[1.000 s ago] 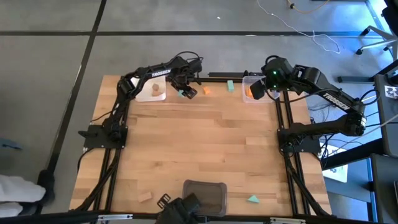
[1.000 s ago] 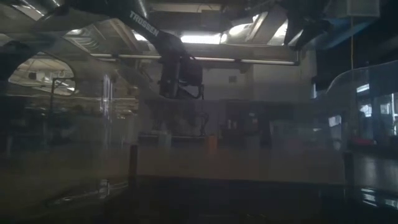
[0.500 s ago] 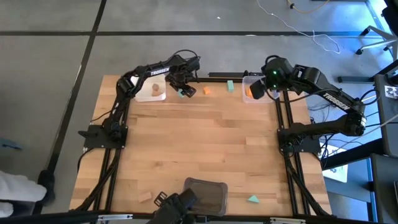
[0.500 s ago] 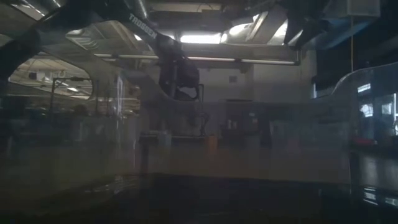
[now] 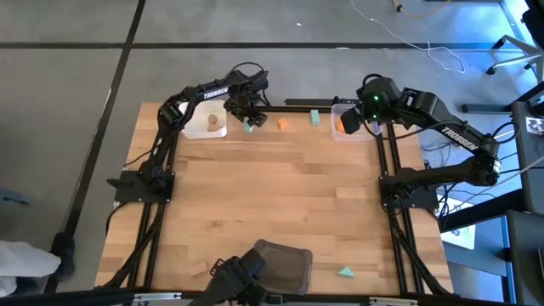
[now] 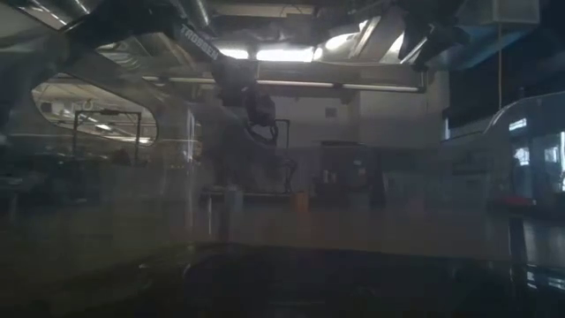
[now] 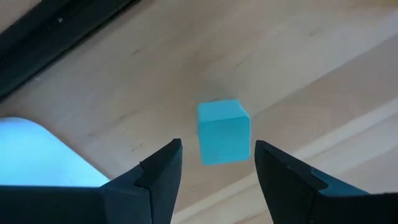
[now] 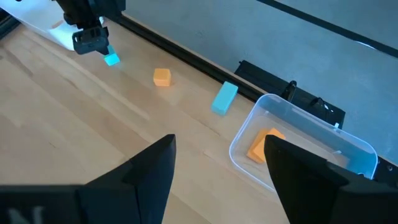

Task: Sort & place blocks by color
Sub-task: Put the top right blue block into the black bin

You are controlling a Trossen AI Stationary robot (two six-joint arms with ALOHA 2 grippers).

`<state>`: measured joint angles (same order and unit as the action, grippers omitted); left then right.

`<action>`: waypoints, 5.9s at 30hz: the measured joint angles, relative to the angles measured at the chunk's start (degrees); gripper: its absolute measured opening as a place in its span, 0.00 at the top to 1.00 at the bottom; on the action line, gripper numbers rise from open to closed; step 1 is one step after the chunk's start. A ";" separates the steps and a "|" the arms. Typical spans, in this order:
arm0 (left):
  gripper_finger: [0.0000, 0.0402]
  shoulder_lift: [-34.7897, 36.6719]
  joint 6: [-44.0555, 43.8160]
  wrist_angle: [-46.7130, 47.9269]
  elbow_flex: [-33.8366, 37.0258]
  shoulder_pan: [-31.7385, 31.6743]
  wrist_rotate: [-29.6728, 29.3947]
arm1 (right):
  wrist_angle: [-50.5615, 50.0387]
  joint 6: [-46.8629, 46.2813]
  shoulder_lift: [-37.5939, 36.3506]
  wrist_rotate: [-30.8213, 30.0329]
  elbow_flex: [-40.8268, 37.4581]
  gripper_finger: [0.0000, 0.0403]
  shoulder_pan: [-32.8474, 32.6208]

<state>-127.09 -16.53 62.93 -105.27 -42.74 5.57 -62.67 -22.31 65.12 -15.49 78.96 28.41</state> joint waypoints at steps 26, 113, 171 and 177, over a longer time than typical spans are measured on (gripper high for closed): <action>0.65 -3.85 2.95 -1.09 0.07 1.62 -6.54 | 0.02 -0.08 0.00 0.07 0.00 0.39 -0.01; 0.69 0.94 12.03 -1.02 -29.73 21.07 48.13 | 19.83 55.95 12.28 21.92 -0.02 0.51 -18.56; 0.55 3.85 29.19 13.70 -29.68 10.38 14.27 | 12.79 34.62 12.35 15.88 0.00 0.66 -30.00; 0.55 9.74 33.36 16.16 -29.68 10.49 14.28 | 10.92 21.15 12.35 15.65 0.00 0.66 -35.90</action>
<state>-117.34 16.83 79.09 -134.96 -32.25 19.85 -51.75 -1.16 77.47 0.16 78.96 -7.49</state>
